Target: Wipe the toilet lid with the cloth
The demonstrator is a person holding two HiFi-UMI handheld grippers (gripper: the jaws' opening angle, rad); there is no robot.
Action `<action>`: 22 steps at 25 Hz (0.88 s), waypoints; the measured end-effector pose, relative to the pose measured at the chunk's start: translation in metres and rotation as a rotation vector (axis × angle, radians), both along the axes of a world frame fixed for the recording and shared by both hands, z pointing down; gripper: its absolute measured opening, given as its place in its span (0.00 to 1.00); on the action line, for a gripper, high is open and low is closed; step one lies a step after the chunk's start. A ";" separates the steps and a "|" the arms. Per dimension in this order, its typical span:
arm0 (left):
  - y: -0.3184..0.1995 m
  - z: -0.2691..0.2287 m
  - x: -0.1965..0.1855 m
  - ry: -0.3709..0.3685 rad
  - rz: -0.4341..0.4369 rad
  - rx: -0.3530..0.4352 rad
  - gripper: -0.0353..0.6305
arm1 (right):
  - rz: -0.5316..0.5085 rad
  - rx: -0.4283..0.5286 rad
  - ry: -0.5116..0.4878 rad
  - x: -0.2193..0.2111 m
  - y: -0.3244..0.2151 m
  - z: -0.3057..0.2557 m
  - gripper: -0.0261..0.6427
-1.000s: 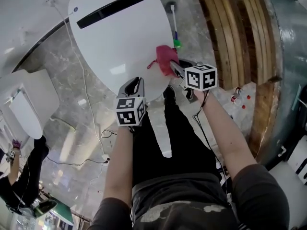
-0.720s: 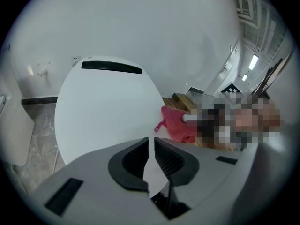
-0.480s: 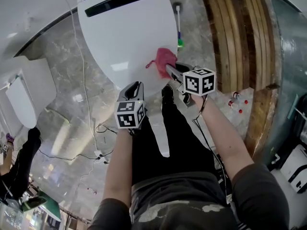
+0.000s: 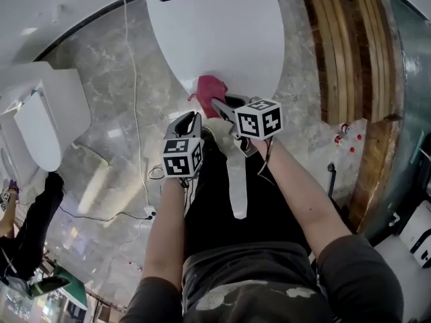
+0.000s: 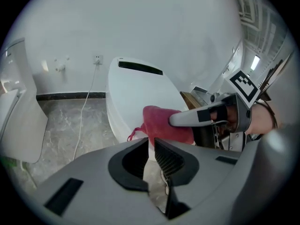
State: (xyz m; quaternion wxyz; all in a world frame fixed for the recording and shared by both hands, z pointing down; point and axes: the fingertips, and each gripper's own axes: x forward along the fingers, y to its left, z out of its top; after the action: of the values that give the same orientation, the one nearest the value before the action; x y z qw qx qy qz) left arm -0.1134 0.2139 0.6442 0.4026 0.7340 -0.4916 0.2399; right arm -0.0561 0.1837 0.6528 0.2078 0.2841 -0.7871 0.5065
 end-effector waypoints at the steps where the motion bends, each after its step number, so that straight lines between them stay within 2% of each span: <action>1: 0.004 0.002 -0.006 -0.001 0.002 -0.004 0.12 | 0.012 -0.003 0.008 -0.004 0.002 0.003 0.11; 5: 0.014 0.011 -0.024 -0.013 0.025 -0.019 0.12 | 0.059 -0.042 0.042 -0.002 0.013 0.025 0.11; 9: 0.017 0.020 -0.025 -0.004 0.015 -0.030 0.12 | 0.116 -0.052 0.075 0.027 0.013 0.032 0.11; 13: 0.017 0.024 -0.001 0.002 0.034 -0.028 0.12 | 0.125 -0.054 0.106 0.070 0.016 0.038 0.11; 17: 0.013 0.016 0.030 0.015 0.050 -0.012 0.12 | 0.161 -0.017 0.153 0.118 0.001 0.030 0.11; 22: 0.011 0.004 0.064 0.023 0.035 0.001 0.12 | 0.193 -0.031 0.159 0.169 -0.006 0.037 0.11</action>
State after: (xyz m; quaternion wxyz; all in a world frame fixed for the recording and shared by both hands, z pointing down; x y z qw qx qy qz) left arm -0.0498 0.2249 0.6478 0.4036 0.7454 -0.4740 0.2383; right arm 0.1132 0.1773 0.6895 0.2243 0.3947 -0.7291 0.5122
